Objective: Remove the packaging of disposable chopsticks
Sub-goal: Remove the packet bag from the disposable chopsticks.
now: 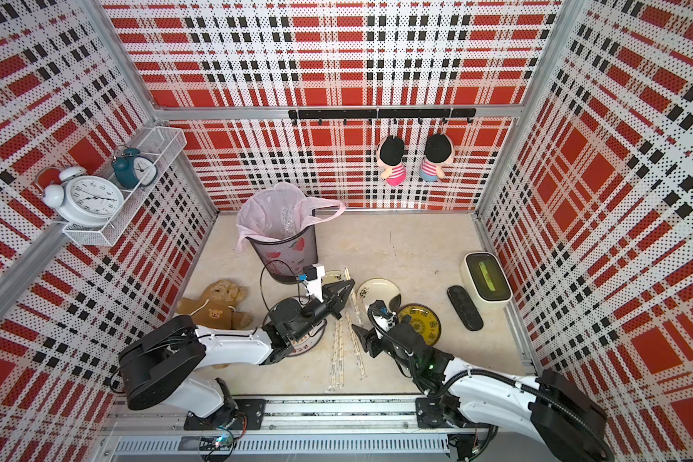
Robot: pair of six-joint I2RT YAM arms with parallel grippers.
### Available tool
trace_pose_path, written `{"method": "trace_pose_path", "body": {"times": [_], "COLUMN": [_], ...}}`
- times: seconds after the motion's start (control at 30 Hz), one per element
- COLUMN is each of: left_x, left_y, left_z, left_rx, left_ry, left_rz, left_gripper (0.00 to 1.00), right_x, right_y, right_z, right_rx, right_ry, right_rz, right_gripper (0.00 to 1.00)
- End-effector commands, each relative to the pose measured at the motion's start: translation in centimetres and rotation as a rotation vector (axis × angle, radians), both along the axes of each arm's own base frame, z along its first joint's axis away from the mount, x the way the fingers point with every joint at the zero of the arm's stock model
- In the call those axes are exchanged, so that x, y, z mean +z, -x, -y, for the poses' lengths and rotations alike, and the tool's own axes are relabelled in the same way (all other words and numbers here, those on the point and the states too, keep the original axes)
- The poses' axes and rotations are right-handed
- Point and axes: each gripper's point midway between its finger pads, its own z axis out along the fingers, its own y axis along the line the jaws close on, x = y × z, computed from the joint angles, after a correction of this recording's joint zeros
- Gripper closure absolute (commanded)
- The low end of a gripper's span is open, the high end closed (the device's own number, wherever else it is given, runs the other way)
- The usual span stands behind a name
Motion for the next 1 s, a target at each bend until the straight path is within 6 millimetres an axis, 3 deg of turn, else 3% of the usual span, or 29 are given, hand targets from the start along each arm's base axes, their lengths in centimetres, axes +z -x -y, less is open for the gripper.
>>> {"method": "trace_pose_path", "body": {"times": [0.0, 0.17, 0.33, 0.5, 0.67, 0.9, 0.97], "left_x": [2.8, 5.3, 7.0, 7.9, 8.6, 8.3, 8.3], "left_y": [0.5, 2.1, 4.5, 5.7, 6.4, 6.5, 6.4], "left_z": [0.5, 0.3, 0.4, 0.0, 0.1, -0.1, -0.2], "left_rx": [-0.022, -0.101, -0.188, -0.217, -0.240, -0.234, -0.226], "left_ry": [-0.036, -0.061, -0.102, -0.092, -0.082, -0.088, -0.088], "left_rz": [0.099, 0.213, 0.335, 0.383, 0.411, 0.410, 0.407], "left_gripper": [1.00, 1.00, 1.00, 1.00, 1.00, 1.00, 1.00], "right_x": [3.7, 6.7, 7.4, 6.7, 6.2, 5.4, 5.4], "right_y": [0.2, 1.6, 2.7, 2.4, 2.7, 2.3, 2.3], "right_z": [0.5, 0.7, 0.1, -1.2, -2.5, -2.3, -2.4], "right_rx": [0.024, 0.197, 0.324, 0.374, 0.455, 0.429, 0.430], "right_ry": [-0.122, -0.218, -0.213, -0.189, -0.204, -0.188, -0.191], "right_rz": [0.134, 0.204, 0.240, 0.228, 0.231, 0.249, 0.248], "right_gripper": [0.00, 0.00, 0.05, 0.20, 0.43, 0.74, 0.76]}}
